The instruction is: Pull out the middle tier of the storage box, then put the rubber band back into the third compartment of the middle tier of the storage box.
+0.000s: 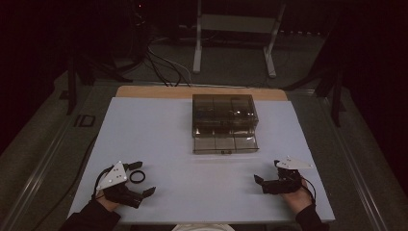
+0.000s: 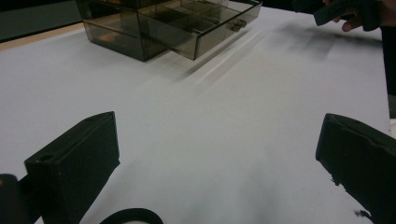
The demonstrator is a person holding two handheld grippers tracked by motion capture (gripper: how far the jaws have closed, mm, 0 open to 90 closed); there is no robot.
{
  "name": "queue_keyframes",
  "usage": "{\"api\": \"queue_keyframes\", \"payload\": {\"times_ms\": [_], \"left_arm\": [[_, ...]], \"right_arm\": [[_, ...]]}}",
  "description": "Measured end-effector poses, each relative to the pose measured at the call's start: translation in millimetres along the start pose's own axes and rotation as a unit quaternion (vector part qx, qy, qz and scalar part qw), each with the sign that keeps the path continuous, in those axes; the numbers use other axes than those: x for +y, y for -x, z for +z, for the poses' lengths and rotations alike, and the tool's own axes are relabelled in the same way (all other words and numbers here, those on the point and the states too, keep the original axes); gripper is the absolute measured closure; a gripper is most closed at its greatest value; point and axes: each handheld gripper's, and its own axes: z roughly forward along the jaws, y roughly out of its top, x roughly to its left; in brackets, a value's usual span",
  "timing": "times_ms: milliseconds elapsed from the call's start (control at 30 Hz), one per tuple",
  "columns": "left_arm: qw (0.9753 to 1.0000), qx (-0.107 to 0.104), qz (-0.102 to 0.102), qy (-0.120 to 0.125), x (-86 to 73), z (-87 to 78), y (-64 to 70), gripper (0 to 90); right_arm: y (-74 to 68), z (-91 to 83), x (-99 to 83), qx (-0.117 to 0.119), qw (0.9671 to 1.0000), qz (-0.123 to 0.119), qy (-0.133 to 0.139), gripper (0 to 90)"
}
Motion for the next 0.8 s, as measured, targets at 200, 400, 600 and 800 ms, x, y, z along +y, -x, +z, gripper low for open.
{"api": "queue_keyframes", "payload": {"times_ms": [200,400,600,800], "left_arm": [[1.0,0.001,-0.001,-0.004,-0.1,0.5,0.4,1.0],[1.0,-0.004,0.002,-0.009,0.2,2.0,1.7,1.0],[0.9998,-0.013,0.012,-0.008,6.0,1.9,5.9,1.0],[0.9997,-0.01,0.021,0.006,17.3,-5.4,8.8,1.0]], "right_arm": [[-2.7,1.7,1.0,0.007,0.9999,-0.007,0.014,0.0],[-5.2,1.7,0.4,0.025,0.9995,-0.015,0.013,0.0],[-4.8,-0.5,0.8,0.025,0.9994,-0.012,0.022,0.0],[-5.5,-0.3,2.4,0.03,0.9991,-0.013,0.026,0.0]]}}
